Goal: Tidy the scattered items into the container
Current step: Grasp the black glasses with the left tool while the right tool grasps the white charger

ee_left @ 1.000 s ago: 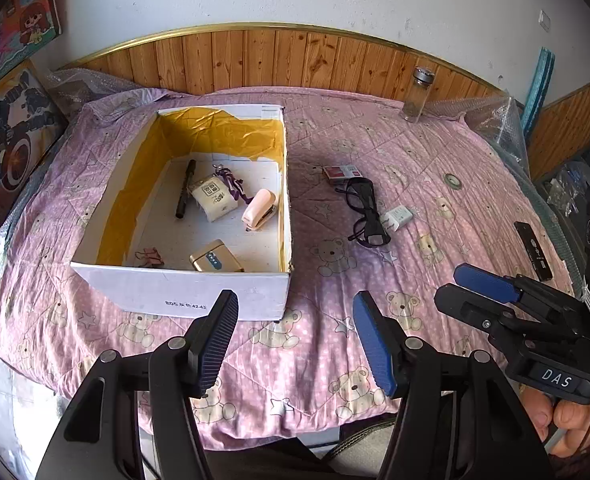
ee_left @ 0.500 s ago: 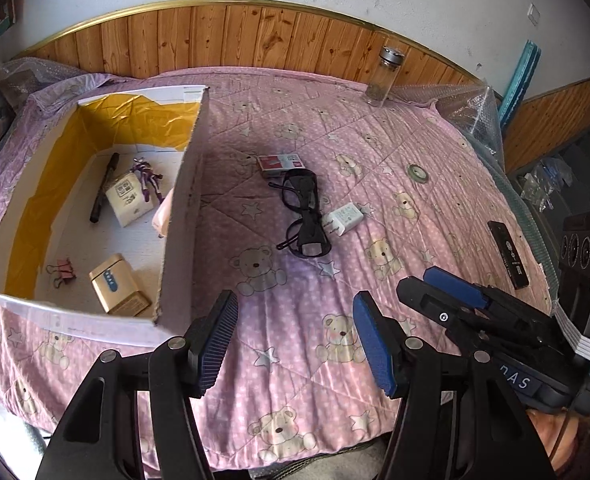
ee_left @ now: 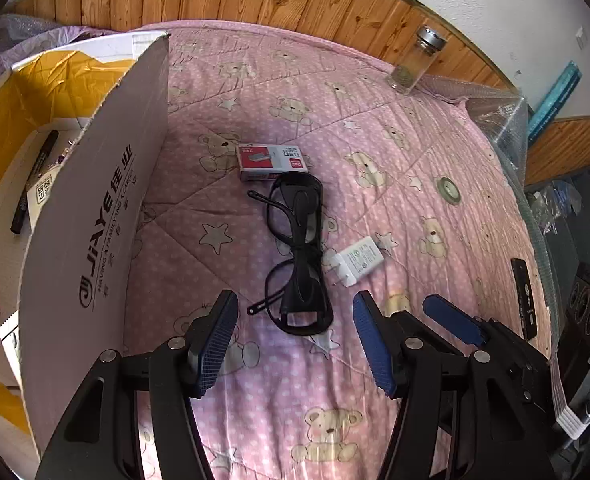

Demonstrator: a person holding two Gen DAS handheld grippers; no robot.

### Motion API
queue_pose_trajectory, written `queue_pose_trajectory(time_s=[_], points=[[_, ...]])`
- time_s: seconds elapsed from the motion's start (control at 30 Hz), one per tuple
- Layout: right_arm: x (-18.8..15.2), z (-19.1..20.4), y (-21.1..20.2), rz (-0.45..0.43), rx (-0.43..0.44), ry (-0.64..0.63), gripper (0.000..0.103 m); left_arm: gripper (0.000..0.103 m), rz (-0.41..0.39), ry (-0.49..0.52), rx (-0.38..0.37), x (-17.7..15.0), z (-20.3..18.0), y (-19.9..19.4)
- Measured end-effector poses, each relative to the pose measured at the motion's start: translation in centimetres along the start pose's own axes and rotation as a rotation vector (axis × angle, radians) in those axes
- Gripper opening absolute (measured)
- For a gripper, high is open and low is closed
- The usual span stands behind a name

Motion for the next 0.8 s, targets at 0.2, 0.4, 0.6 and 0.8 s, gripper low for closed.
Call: queue_pose_trajectory(time_s=[0.2, 0.4, 0.6, 0.8], points=[[0.9, -1.2, 4.3, 0.040, -0.056, -0.072, 0.053, 0.061, 0.021, -0.033, -0.026, 1.5, 0.2, 2.8], [0.8, -1.7, 4.7, 0.027, -0.048, -0.094, 0.046, 0.061, 0.052, -0.050, -0.027, 2.5, 0.1, 6.5], [0.2, -5.4, 2.7, 0.037, -0.038, 0.067, 0.046, 0.061, 0.068, 0.039, 0.026, 2.8, -0.7, 9.4], [-0.2, -5.8, 2.3, 0.051, -0.016, 0.109, 0.046, 0.048, 0.033, 0.201, 0.135, 2.9, -1.3, 9.8]])
Point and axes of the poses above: each gripper's, at about its wrist camera, not at the fingertips, and y roughly the way its jaws point, z to its left, x to its top, the point moved 9 cm from there along y, roughly the way its jaws point, and after that the axes turned 1 degree about -x, right-handed, at the moved point
